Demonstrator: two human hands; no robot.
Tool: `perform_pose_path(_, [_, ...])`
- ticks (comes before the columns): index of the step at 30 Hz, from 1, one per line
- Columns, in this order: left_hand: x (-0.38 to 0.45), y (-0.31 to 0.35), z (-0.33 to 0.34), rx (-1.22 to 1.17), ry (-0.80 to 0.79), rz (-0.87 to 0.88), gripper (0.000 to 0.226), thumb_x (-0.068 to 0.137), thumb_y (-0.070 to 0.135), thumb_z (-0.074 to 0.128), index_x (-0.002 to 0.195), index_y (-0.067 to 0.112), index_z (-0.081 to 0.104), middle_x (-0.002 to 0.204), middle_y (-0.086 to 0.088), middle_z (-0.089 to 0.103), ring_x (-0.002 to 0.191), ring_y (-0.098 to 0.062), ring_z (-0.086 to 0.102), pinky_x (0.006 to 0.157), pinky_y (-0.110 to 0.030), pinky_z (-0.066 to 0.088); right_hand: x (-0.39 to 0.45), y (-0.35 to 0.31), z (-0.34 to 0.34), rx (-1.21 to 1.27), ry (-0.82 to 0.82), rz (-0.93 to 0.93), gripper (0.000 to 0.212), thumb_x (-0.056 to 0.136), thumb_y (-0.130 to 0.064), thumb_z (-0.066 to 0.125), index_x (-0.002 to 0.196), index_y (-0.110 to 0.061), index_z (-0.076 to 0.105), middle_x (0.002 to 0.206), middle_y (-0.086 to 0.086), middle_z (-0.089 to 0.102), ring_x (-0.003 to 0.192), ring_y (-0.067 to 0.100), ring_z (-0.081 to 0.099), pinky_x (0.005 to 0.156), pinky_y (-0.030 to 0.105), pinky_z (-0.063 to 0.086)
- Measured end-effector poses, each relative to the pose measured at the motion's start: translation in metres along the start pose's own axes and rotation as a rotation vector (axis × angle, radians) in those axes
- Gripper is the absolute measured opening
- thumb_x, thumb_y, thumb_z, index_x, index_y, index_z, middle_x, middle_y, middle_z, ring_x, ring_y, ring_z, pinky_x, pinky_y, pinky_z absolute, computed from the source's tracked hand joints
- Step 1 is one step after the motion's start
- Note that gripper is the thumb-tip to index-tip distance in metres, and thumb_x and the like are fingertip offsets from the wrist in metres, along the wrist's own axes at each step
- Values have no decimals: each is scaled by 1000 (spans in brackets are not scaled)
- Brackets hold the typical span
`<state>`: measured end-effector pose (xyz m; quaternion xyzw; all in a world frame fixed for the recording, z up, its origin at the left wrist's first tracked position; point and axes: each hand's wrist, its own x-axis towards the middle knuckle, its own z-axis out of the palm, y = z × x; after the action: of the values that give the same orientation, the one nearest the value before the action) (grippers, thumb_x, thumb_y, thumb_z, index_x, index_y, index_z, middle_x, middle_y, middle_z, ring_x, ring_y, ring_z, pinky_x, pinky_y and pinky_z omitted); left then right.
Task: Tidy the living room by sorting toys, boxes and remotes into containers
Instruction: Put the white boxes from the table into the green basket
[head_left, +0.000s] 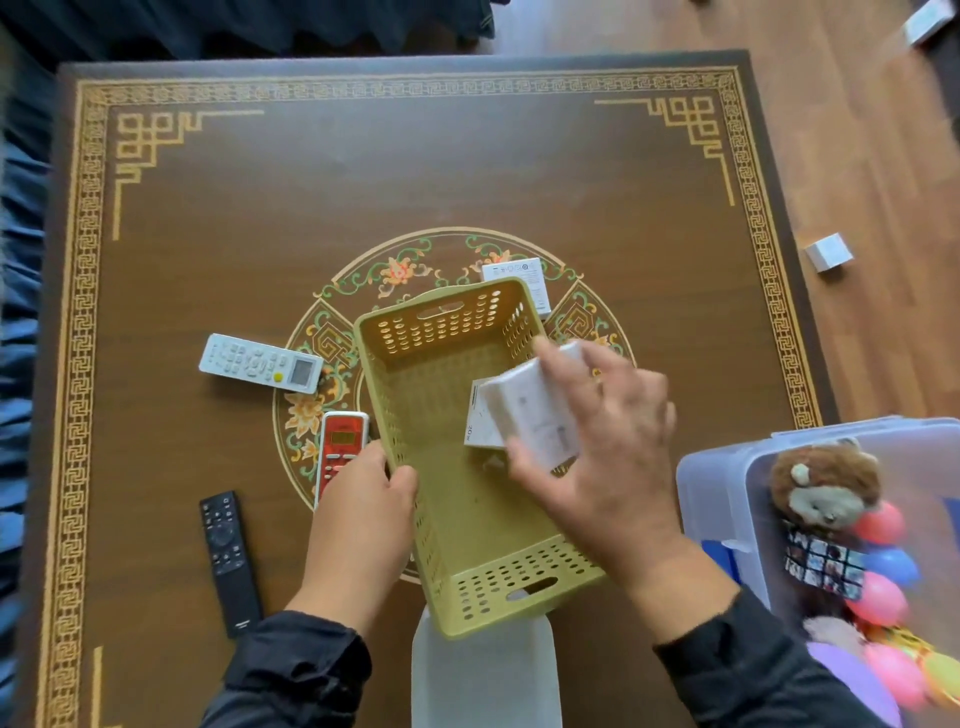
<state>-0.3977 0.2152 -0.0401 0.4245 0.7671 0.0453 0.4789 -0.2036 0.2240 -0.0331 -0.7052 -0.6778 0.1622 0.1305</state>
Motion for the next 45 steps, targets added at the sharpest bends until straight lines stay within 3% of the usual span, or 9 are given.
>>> perform_pose_path(3, [-2,0,-3,-7,16,1,22,101,20,45,91,24,64,84,3,71,76,-20,67,72,-48,58,-3,-5,10,-26,-104,-83,76,84,-73,43,152,-39,29,150,-8,38,124,18,34,98,43,28])
perform_pose_path(9, [0,-6,-9,-21,26,-23,22,101,20,44,95,26,65,88,2,72,80,-23,67,75,-52,58,62,21,35,167,69,115,43,99,-42,38,137,-23,49,135,-5,54,121,20,40,98,47,38])
perform_pose_path(16, [6,-12,-10,-79,47,-71,25,102,21,44,91,32,64,86,11,72,80,-16,68,77,-50,59,137,40,84,57,-262,-25,60,97,-18,55,152,-21,33,157,-2,34,145,20,27,119,43,26])
perform_pose_path(23, [14,-17,-9,-101,49,-59,26,102,23,44,93,33,65,85,13,73,80,-15,69,75,-49,60,164,40,110,-323,-430,-48,74,99,-27,47,158,-21,1,164,12,8,139,41,24,109,52,36])
perform_pose_path(27, [16,-20,-8,-107,47,-48,23,102,22,44,95,29,66,86,10,73,79,-17,70,73,-50,60,156,44,109,-357,-369,0,62,90,-12,54,147,-12,29,141,20,35,119,39,44,94,48,47])
perform_pose_path(29, [12,-22,-8,-108,48,-47,23,103,23,44,96,29,65,87,11,73,80,-16,70,73,-49,60,144,48,102,-358,-383,109,53,84,-26,63,130,-9,43,128,19,41,113,39,48,90,48,49])
perform_pose_path(33, [-1,-22,-12,-105,43,-33,23,102,22,43,98,29,65,86,10,73,75,-17,69,70,-49,60,121,40,58,-188,-178,384,77,68,-63,70,120,-10,47,117,15,45,106,37,48,89,46,47])
perform_pose_path(38, [-24,-16,-24,-78,43,-10,20,102,24,46,98,28,64,88,11,72,77,-15,69,73,-48,60,48,-24,-23,-157,101,237,77,69,-64,64,126,-15,45,111,10,39,100,30,39,85,45,41])
perform_pose_path(45, [-74,2,-53,1,4,98,19,93,25,47,85,23,64,78,2,71,71,-27,68,70,-52,59,-56,-74,-59,-233,-173,189,92,76,-88,33,145,-28,38,129,4,41,115,26,35,94,49,38])
